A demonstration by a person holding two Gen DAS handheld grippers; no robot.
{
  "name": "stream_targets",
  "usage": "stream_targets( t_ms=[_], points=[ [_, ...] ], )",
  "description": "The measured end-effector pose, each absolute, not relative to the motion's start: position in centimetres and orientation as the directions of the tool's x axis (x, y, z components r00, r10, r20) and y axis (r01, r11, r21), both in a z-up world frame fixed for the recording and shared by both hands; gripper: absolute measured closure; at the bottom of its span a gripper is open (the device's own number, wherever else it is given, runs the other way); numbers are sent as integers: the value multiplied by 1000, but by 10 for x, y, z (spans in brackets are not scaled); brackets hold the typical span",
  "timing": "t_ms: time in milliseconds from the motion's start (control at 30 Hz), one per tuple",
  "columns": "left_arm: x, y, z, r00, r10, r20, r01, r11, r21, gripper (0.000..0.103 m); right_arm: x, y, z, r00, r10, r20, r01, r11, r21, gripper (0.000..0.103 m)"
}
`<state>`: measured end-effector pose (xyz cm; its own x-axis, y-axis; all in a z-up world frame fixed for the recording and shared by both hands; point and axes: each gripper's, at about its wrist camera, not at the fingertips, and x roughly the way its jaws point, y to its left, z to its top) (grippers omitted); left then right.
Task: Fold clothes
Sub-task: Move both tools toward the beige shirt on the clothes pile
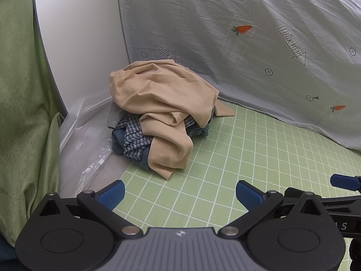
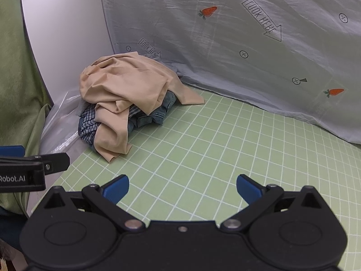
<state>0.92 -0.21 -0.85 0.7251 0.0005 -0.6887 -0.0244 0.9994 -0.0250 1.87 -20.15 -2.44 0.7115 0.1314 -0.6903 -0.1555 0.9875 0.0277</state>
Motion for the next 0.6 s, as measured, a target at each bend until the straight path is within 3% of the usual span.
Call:
stream_targets(
  t_ms=[600],
  points=[
    [31, -2, -19, 694, -5, -720, -36, 998, -42, 0, 36, -204, -33, 682, 109, -723, -131, 991, 25, 0]
  ],
)
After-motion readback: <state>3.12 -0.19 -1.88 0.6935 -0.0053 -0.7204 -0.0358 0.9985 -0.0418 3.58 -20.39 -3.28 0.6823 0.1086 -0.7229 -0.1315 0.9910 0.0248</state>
